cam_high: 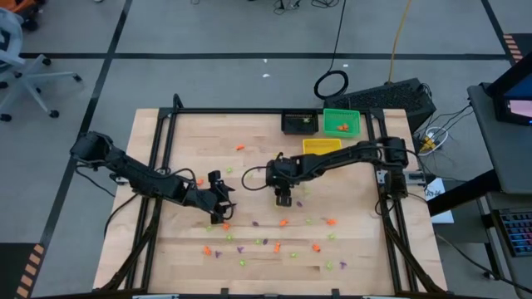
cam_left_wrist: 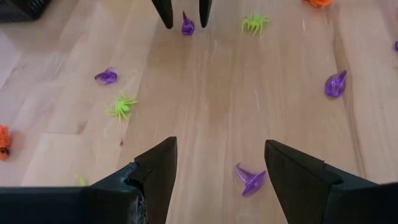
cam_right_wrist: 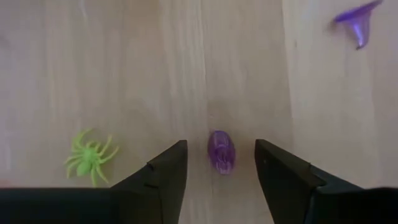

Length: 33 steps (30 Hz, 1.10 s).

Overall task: Sort Halloween decoration
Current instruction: Put the violet witch hat toy into the yellow basket

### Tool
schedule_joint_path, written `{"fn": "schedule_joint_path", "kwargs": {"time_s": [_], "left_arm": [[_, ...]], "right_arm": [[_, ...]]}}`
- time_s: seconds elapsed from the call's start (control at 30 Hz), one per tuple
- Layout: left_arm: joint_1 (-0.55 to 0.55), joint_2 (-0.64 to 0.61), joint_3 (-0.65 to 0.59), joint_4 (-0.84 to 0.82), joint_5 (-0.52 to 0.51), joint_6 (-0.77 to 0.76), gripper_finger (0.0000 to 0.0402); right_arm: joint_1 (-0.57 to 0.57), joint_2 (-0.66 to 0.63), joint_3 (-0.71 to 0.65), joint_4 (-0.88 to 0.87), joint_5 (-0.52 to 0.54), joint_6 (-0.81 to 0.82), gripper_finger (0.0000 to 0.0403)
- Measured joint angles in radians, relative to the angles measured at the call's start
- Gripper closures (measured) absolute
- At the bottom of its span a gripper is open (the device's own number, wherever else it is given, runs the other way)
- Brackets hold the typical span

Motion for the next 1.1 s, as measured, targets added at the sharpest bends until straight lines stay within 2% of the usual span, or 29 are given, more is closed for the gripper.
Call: {"fn": "schedule_joint_path", "kwargs": {"time_s": [0.2,0.7,1.1], "left_arm": [[0.000,0.000,0.000,0.000,0.000,0.000,0.0159],[0.000,0.000,0.000,0.029,-0.001,0.001,0.0159],[0.000,0.000,0.000,0.027,-0.001,0.001,0.0159]], "right_arm": [[-0.004,0.001,0.000,-0.005,0.001,-0.001,0.0253],[-0.004,0.000,0.001,-0.005,-0.002,-0.015,0.0392],[0.005,-0.023,0.001,-0.017,-0.020,-0.016,0.0399]]}}
